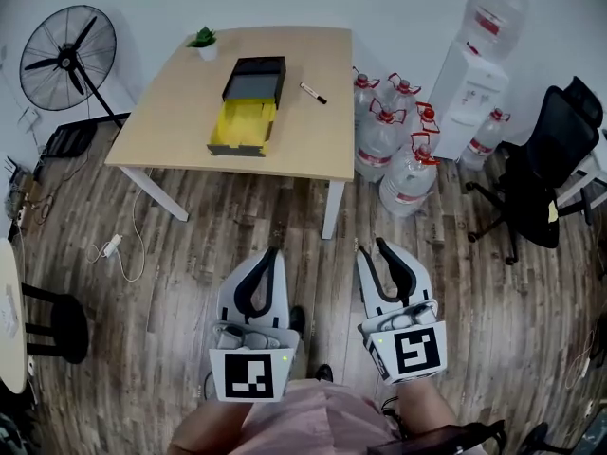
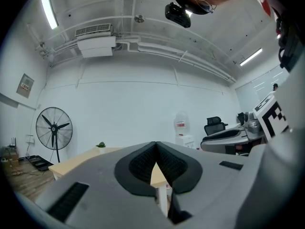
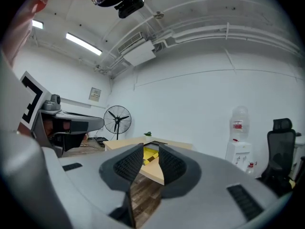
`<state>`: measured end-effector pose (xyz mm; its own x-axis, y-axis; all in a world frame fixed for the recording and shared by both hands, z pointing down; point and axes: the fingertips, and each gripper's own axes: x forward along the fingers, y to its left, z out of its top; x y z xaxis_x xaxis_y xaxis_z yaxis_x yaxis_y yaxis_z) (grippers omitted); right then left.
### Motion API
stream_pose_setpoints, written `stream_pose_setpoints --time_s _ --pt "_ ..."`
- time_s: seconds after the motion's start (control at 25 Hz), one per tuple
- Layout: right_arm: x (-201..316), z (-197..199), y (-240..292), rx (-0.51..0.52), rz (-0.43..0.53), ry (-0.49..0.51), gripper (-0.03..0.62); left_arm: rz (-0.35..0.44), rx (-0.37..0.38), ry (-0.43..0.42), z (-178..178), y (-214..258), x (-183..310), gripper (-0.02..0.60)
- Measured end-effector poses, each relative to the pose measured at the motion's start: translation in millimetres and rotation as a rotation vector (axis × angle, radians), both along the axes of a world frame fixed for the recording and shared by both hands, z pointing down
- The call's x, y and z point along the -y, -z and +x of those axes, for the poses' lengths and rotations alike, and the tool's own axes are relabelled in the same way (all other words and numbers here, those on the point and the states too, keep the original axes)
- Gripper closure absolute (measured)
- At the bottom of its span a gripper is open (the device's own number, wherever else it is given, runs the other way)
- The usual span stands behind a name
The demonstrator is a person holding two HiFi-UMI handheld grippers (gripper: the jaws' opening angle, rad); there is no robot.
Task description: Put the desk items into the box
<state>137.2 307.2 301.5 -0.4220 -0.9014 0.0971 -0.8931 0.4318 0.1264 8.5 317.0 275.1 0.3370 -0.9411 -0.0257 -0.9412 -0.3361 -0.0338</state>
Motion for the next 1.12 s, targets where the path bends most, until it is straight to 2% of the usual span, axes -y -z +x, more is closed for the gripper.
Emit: stream_pose_setpoints --time_s 0.2,0.56,0.96,1.12 --pt "65.9 -23.7 7.9 -0.002 0.000 -0.010 0.499 0.004 -0.010 0.001 -29.0 7.5 64.1 0.571" --pt "149.7 -55.1 41.2 -0.010 0.084 -0.024 0.511 0.075 -0.039 -0.011 -62.9 34.3 142.8 0.571" --pt "190.0 -52.5 44.2 -0.025 0.091 -0.059 0.513 0.064 -0.037 -0.054 -58.2 29.3 187.6 0.571" --pt "204.8 -41.3 35.6 -0.021 0.070 -0.081 0.513 0.025 -0.027 -0.075 -46.5 18.0 204.9 0.571"
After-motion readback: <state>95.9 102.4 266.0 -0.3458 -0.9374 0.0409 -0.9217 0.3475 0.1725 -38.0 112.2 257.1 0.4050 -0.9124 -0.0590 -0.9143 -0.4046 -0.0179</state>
